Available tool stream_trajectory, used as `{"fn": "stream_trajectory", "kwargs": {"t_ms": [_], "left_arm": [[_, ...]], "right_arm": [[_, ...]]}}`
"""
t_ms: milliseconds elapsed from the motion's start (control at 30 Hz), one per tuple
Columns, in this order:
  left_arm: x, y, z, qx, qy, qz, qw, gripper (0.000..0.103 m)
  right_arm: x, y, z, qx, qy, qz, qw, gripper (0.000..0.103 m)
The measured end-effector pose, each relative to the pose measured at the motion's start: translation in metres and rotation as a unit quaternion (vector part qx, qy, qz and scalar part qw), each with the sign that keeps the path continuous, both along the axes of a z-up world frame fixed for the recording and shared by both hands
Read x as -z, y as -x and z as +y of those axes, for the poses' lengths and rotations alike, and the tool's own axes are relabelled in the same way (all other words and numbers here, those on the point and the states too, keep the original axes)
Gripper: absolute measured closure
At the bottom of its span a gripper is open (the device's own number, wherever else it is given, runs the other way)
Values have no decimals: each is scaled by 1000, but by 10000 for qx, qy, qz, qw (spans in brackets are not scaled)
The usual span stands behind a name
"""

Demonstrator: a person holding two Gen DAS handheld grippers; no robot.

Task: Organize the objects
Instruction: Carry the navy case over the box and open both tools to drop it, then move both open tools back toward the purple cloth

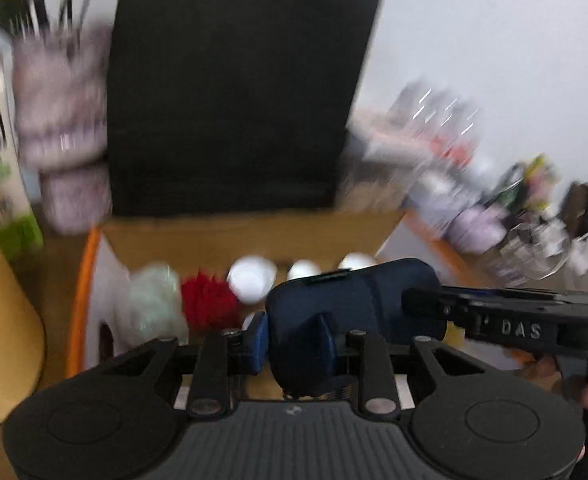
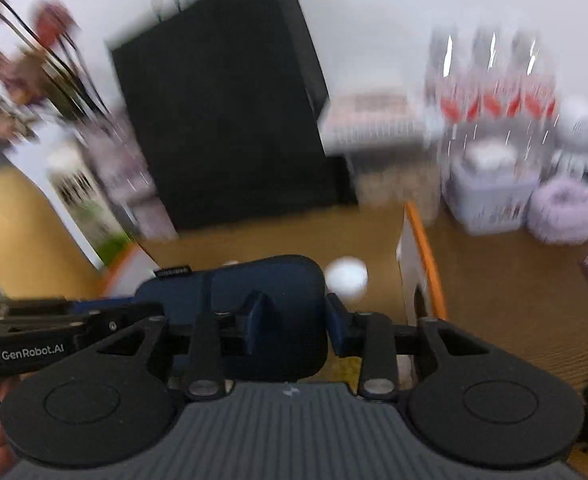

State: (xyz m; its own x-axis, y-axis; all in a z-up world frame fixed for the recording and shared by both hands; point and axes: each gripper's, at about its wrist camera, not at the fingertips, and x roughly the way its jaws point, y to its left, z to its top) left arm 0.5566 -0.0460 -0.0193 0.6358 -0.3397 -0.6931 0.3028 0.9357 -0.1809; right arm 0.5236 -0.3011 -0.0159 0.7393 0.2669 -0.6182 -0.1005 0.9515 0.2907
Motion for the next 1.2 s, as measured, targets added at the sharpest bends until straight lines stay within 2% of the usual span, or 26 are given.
{"fn": "stream_trajectory", "kwargs": {"t_ms": [33,67,133,200,267,300,333,400,467,500,533,633,733,833,900,1000,1067,1200], "left_arm": [[12,-10,-5,-28,-106,251,9996,73],[20,-15,-8,4,-174,328,9993,72],[24,-14,-15,101,-224,211,9995,71],[16,-8,-15,180,-125,155,9996,69],[1,3,-8,200,46,-36,9998,60],[-10,9,-6,181,5,-180,9997,57],[-23,19,-2,100,-80,-369,9992,54],[-44,36,5,28,-177,-615,9979,45],[-65,55,10,-22,-296,-813,9963,27],[-70,68,12,-26,-420,-890,9951,23],[-71,82,12,24,-566,-975,9936,20],[-63,129,20,-44,-962,-1018,9901,20],[-56,189,39,-276,-1005,-1105,9884,20],[-54,271,60,-340,-785,-1381,9867,18],[-53,322,73,-188,-633,-1454,9872,17],[-58,395,85,-40,-610,-1646,9845,13],[-61,438,96,-45,-517,-1820,9819,3],[-52,485,107,-103,-757,-1712,9823,3]], "right_arm": [[8,-8,1,11,6,180,9998,59],[15,-10,4,10,97,230,9997,57],[19,-5,12,27,321,121,9994,42],[14,5,16,-122,332,-90,9993,39],[2,14,17,-191,425,-302,9985,33],[-7,18,17,-168,538,-427,9975,26],[-16,22,18,-146,665,-555,9961,21],[-35,31,17,-174,822,-710,9939,19],[-54,41,16,-208,930,-754,9926,17],[-60,46,16,-238,1021,-759,9916,11],[-63,54,17,-280,1166,-791,9896,5],[-60,82,14,-235,1464,-701,9865,4],[-51,134,6,-324,1342,-602,9886,4],[-46,202,1,-448,1310,-736,9876,3],[-43,260,-2,-573,1272,-886,9863,0],[-46,332,-4,-721,1272,-930,9849,0],[-50,378,-2,-973,1505,-980,9789,0],[-58,448,3,-1193,2111,-1036,9646,0]]}}
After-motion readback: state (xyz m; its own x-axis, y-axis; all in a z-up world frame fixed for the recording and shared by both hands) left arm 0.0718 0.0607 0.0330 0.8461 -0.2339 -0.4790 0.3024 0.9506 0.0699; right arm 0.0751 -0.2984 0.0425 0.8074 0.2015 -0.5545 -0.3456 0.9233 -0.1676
